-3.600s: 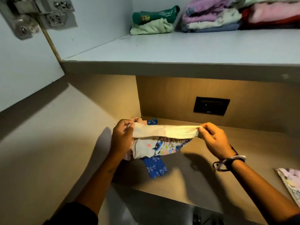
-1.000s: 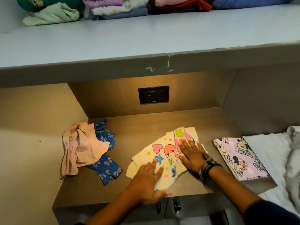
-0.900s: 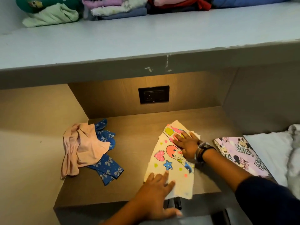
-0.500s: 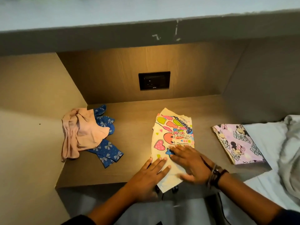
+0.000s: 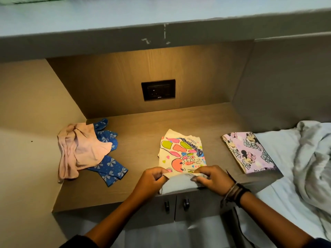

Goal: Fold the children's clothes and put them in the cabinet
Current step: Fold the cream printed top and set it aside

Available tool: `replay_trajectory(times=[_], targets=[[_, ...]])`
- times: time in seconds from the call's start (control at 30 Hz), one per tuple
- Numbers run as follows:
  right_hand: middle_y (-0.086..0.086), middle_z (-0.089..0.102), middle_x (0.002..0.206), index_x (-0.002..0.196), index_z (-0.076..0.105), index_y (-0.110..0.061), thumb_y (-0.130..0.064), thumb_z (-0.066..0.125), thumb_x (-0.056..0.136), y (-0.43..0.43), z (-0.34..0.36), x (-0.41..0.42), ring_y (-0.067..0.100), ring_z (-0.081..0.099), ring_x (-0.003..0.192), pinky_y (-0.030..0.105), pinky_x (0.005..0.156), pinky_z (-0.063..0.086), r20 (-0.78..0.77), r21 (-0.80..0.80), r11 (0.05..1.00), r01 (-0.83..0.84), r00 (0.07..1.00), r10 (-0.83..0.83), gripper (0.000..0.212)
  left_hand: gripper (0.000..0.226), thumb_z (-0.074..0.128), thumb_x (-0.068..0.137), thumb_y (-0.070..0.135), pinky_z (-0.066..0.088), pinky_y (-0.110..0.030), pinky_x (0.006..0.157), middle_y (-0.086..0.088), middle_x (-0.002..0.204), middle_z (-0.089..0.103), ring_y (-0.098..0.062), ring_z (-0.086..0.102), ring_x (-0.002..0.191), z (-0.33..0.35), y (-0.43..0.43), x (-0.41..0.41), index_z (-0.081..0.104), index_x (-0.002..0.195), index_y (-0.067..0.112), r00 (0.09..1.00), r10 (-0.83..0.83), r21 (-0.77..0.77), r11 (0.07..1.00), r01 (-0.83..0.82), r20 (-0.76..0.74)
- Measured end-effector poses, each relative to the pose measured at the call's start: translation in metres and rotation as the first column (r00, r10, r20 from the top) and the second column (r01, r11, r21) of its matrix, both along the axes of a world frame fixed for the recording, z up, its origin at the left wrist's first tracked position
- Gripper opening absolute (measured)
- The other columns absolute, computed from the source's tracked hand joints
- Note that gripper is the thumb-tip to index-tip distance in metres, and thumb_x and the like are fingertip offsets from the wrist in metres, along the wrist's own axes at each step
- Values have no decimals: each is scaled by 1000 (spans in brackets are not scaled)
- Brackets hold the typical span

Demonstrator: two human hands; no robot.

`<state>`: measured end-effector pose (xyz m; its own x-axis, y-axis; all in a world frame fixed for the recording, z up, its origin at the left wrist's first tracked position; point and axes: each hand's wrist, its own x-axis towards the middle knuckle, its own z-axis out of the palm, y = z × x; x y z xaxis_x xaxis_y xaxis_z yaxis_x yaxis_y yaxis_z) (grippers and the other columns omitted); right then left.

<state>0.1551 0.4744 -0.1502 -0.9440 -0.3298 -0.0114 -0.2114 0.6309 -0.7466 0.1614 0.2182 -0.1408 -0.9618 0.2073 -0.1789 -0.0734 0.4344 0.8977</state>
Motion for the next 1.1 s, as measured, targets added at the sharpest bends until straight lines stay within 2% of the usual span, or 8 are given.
replay_trajectory(times=[0.23, 0.33, 0.43, 0.53, 0.63, 0.73, 0.93, 1.1], targets=[[0, 70, 93, 84, 70, -14, -30, 75, 78, -11, -2, -26, 19, 63, 85, 34, 74, 55, 219, 88, 957, 277, 932, -290, 17, 27, 69, 89, 20, 45, -11, 46, -12, 108, 68, -13, 63, 80, -4, 18, -27, 59, 114, 13, 957, 237, -96, 970, -224, 169], [5, 60, 121, 118, 61, -19, -42, 68, 80, -14, -7, -18, 23, 57, 108, 36, 85, 50, -118, 451, 868, 206, 978, -171, 45, 42, 65, 91, 31, 54, -20, 69, -3, 116, 64, -12, 62, 95, -9, 20, -16, 52, 129, 17, 964, 216, -304, 918, -254, -154], [9, 59, 127, 117, 59, -21, -46, 57, 80, -12, -13, 0, 29, 53, 114, 48, 88, 50, -489, 467, 846, 258, 872, 4, 45, 47, 65, 88, 32, 52, -39, 95, -6, 131, 61, -23, 59, 118, -18, 16, 0, 55, 132, 16, 764, -184, -520, 825, -222, -618], [7, 53, 140, 124, 57, -23, -57, 43, 89, 4, -29, 13, 27, 47, 129, 51, 101, 43, -492, 537, 840, 72, 836, 242, 51, 59, 46, 94, 50, 16, -48, 118, -4, 157, 31, -23, 24, 146, -22, 12, 11, 37, 146, 24, 649, -634, -777, 621, 103, -421], [4, 38, 151, 142, 41, -24, -72, 34, 86, 19, -43, 14, 24, 35, 138, 47, 110, 30, -320, 654, 752, -80, 871, 372, 74, 75, 43, 95, 54, -9, -34, 117, 4, 162, -11, -13, -12, 147, -27, 7, 11, 5, 155, 32, 689, -720, -805, 456, 379, -83], [4, 39, 151, 143, 40, -23, -76, 41, 79, 19, -44, 13, 23, 37, 137, 46, 108, 25, -279, 700, 709, -85, 882, 381, 82, 77, 52, 96, 40, -5, -31, 117, 7, 160, -13, -11, -11, 147, -31, 8, 12, 3, 155, 31, 730, -674, -814, 484, 321, -113], [2, 69, 119, 111, 63, -22, -32, 72, 72, 13, -41, 26, 21, 67, 101, 40, 86, 52, -502, 559, 825, -84, 758, 417, 41, 46, 77, 74, 26, 57, -39, 90, -1, 121, 70, -18, 68, 108, -31, -2, 26, 68, 118, 20, 656, -674, -734, 627, 262, -341], [-5, 74, 92, 100, 70, -24, -39, 53, 85, 9, -8, 33, 11, 67, 81, 21, 70, 49, -296, 321, 920, -225, 899, 324, 27, 22, 62, 92, 32, 52, -18, 73, 5, 98, 72, -2, 62, 84, 9, -10, 25, 71, 110, 22, 878, -449, -393, 847, 357, -169]])
